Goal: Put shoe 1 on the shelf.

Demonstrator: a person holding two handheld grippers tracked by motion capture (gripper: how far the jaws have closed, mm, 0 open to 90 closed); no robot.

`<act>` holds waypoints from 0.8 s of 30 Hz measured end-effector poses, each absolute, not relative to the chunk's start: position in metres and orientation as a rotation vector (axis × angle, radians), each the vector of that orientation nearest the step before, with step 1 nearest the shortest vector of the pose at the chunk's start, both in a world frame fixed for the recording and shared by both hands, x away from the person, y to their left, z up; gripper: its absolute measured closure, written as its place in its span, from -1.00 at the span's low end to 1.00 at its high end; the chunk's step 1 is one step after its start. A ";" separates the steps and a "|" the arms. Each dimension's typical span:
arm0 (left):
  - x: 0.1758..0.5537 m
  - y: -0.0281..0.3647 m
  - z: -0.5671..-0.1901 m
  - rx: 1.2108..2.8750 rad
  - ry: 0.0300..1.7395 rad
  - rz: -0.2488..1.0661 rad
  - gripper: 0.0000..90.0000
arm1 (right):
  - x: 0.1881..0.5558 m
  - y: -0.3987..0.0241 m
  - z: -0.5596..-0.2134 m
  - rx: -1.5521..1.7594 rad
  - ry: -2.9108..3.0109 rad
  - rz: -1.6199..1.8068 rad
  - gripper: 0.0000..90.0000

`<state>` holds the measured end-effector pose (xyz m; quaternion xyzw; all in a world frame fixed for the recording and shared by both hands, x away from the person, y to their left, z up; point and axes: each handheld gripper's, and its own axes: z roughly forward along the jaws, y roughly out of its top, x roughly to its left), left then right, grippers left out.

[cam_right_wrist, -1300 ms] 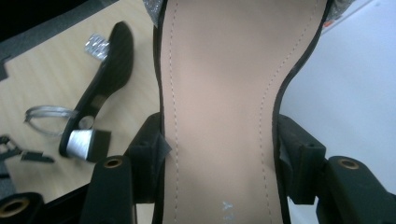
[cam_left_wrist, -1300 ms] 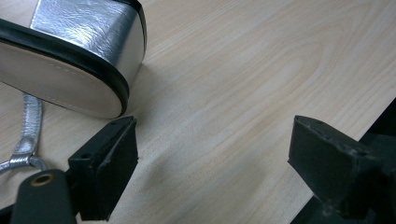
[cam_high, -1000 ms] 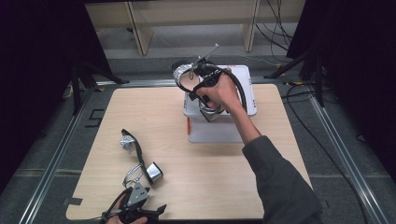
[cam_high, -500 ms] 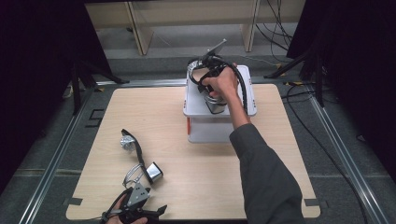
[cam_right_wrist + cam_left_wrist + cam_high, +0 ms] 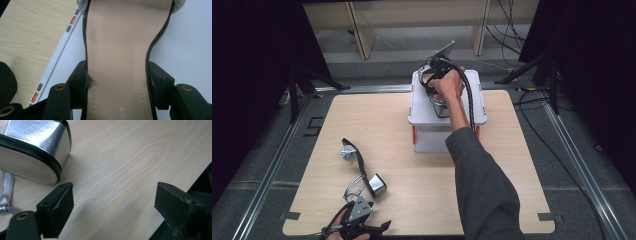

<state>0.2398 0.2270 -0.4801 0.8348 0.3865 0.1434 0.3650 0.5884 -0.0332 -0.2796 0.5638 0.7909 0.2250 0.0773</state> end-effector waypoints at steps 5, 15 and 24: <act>0.240 0.227 -0.480 2.148 0.993 0.363 -0.66 | 0.591 -0.035 -0.282 1.720 2.350 0.668 -0.05; 0.240 0.227 -0.480 2.159 0.993 0.365 -0.66 | 0.589 -0.028 -0.280 1.753 2.279 0.786 -0.39; 0.239 0.226 -0.480 2.170 1.001 0.357 -0.66 | 0.578 -0.047 -0.254 1.631 2.310 1.036 -0.41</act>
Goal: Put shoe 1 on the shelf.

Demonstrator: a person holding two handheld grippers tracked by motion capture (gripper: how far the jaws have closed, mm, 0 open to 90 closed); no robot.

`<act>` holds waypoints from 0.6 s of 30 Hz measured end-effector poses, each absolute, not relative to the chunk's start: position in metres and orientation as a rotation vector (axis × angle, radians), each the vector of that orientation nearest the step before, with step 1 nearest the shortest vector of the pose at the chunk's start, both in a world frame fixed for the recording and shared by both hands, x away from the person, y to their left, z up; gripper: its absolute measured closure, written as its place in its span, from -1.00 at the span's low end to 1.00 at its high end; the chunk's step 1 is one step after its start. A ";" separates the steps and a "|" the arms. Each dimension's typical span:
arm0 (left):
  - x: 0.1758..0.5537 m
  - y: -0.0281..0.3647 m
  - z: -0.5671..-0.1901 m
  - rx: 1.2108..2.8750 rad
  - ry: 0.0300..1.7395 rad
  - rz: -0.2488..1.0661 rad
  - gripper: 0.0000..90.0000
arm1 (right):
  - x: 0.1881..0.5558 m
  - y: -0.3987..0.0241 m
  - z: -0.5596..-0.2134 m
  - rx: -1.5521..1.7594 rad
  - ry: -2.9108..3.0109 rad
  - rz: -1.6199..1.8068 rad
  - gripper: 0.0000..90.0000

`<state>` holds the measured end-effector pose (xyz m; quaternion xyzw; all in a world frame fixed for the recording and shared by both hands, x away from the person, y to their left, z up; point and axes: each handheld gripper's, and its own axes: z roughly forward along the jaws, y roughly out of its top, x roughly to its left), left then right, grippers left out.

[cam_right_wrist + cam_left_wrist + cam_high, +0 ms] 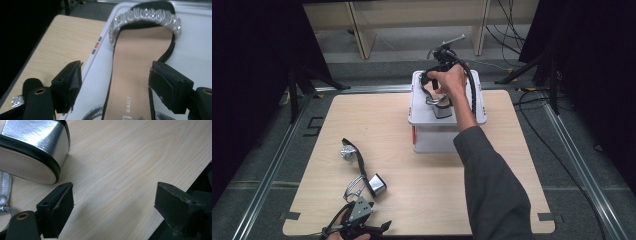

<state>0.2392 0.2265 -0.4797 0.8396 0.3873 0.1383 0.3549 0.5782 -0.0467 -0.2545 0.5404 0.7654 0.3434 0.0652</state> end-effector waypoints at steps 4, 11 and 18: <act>0.239 0.227 -0.480 2.175 1.001 0.363 -0.66 | 0.566 -0.059 -0.236 1.610 2.315 1.130 -0.40; 0.241 0.227 -0.481 2.177 1.001 0.370 -0.66 | 0.545 -0.087 -0.227 1.513 2.375 1.147 -0.37; 0.241 0.227 -0.481 2.176 1.014 0.366 -0.66 | 0.515 -0.103 -0.231 1.390 2.441 1.150 -0.35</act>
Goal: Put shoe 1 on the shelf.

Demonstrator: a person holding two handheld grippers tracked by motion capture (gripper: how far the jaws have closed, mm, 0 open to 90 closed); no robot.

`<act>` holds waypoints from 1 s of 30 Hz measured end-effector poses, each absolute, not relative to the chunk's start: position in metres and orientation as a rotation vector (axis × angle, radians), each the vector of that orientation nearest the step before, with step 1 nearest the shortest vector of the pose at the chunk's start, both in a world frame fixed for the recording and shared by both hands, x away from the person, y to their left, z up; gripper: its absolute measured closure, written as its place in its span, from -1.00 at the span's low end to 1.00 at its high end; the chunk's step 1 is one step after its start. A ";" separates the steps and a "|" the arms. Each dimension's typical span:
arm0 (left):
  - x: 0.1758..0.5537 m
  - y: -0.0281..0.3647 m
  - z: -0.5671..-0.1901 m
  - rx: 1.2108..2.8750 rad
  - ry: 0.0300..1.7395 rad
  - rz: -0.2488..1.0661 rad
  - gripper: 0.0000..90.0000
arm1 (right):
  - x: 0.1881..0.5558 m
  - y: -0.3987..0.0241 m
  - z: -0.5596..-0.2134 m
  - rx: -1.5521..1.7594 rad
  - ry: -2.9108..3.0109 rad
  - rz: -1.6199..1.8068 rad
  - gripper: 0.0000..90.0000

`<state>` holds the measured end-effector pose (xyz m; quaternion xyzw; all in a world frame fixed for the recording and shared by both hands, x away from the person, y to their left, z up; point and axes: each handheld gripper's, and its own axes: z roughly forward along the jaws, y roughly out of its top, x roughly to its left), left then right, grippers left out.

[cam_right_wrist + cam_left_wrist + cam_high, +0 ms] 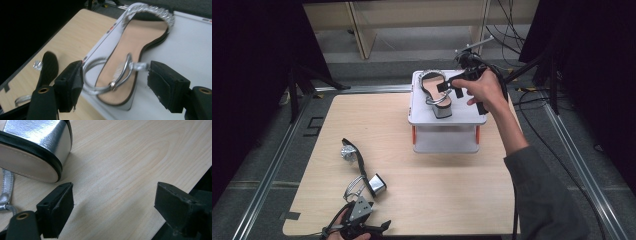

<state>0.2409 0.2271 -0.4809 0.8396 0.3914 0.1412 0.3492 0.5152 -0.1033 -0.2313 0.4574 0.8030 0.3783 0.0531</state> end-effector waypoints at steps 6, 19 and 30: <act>0.241 0.227 -0.481 2.174 1.019 0.369 -0.66 | 0.478 -0.101 -0.237 1.198 2.525 1.214 -0.33; 0.241 0.227 -0.481 2.169 1.024 0.382 -0.66 | 0.415 -0.065 -0.278 0.896 2.673 1.202 -0.32; 0.241 0.229 -0.480 2.176 1.012 0.378 -0.66 | 0.395 -0.024 -0.351 0.808 2.781 1.195 -0.26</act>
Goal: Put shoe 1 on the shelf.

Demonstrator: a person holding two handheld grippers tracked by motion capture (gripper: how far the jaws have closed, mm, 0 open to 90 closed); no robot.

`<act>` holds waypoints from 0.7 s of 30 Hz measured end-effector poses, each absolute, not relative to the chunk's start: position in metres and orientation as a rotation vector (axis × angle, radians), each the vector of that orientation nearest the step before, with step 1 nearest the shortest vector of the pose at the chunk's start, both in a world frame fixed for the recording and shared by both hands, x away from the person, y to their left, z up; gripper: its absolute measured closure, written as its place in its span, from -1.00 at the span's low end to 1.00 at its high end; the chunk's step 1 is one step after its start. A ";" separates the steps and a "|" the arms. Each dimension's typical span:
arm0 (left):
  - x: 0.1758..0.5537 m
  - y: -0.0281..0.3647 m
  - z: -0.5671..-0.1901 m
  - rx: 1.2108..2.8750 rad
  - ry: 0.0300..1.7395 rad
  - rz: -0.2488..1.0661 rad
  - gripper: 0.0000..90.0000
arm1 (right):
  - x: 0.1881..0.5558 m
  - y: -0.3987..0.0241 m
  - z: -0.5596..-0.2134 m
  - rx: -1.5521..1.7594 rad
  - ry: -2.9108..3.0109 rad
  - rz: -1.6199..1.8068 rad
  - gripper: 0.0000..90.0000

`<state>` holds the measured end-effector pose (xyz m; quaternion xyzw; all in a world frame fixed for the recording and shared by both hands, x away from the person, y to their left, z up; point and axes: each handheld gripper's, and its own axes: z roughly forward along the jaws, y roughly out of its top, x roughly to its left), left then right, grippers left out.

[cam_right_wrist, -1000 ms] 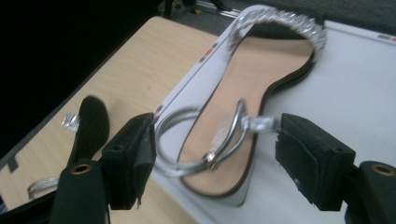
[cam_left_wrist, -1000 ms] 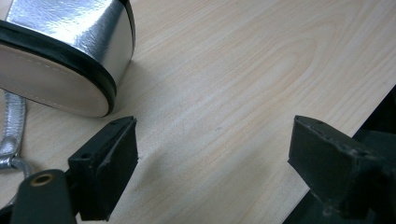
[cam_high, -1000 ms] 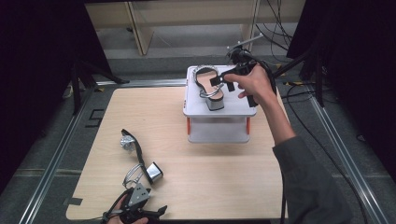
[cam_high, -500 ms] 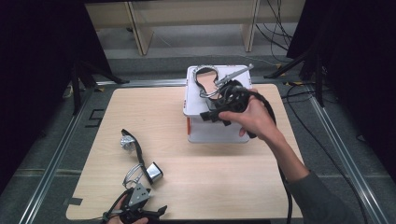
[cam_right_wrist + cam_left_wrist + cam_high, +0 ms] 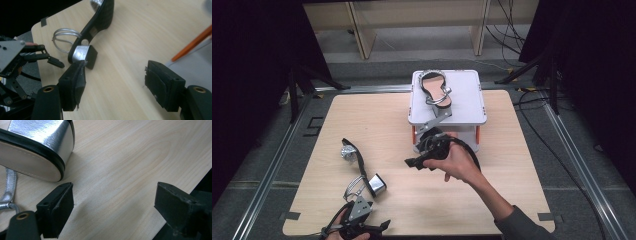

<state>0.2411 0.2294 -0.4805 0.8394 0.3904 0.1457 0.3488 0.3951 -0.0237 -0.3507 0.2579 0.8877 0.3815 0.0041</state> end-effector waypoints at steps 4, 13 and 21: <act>0.241 0.229 -0.481 2.161 1.034 0.369 -0.66 | 0.391 -0.010 -0.375 0.763 2.829 1.185 -0.26; 0.242 0.228 -0.483 2.144 1.042 0.366 -0.66 | 0.389 0.012 -0.409 0.734 2.889 1.155 -0.25; 0.242 0.228 -0.483 2.164 1.030 0.370 -0.66 | 0.387 0.027 -0.428 0.719 2.898 1.135 -0.29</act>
